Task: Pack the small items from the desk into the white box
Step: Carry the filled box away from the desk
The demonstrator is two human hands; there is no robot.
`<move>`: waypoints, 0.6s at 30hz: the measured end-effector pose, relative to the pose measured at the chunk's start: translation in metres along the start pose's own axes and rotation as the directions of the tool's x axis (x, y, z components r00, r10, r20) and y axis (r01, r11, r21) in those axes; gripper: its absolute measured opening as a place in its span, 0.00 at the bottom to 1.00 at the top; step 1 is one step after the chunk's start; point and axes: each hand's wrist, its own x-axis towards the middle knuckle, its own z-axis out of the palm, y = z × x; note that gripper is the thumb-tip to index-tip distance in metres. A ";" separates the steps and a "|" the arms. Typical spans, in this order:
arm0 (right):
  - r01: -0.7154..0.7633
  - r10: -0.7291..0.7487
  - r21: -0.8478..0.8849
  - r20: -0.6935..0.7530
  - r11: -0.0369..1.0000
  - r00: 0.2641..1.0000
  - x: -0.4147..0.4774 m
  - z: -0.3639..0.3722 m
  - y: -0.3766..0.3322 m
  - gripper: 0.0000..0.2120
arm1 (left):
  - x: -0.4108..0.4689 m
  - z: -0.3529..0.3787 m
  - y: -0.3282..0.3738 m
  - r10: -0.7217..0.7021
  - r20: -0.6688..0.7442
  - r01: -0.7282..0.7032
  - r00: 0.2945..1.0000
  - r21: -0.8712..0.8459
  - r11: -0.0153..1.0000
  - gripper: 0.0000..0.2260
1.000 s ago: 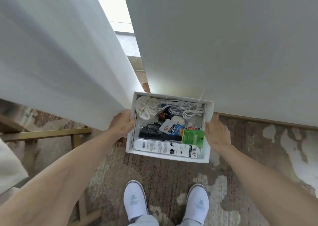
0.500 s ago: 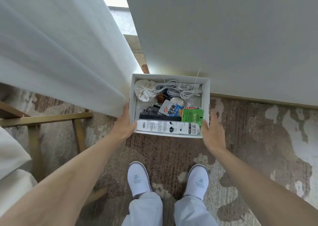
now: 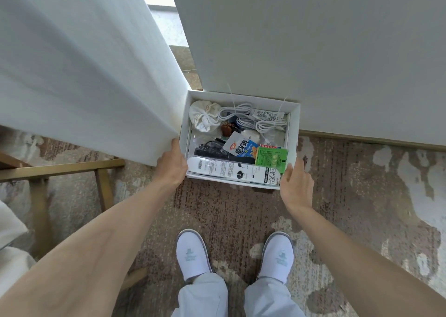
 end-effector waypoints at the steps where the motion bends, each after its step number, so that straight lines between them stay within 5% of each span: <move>1: 0.000 0.000 -0.001 0.014 1.000 1.000 0.001 -0.001 -0.001 0.07 | -0.001 0.000 0.000 -0.020 0.013 0.020 1.000 0.001 1.000 0.13; 12: 0.007 0.000 -0.060 0.113 0.998 0.994 0.007 -0.009 -0.004 0.07 | -0.010 -0.004 0.006 -0.107 0.077 0.107 0.991 0.012 0.994 0.09; 18: -0.048 0.050 -0.015 0.330 0.999 0.943 0.003 -0.044 -0.008 0.08 | -0.030 -0.033 0.014 -0.138 0.068 0.147 0.988 -0.159 0.976 0.15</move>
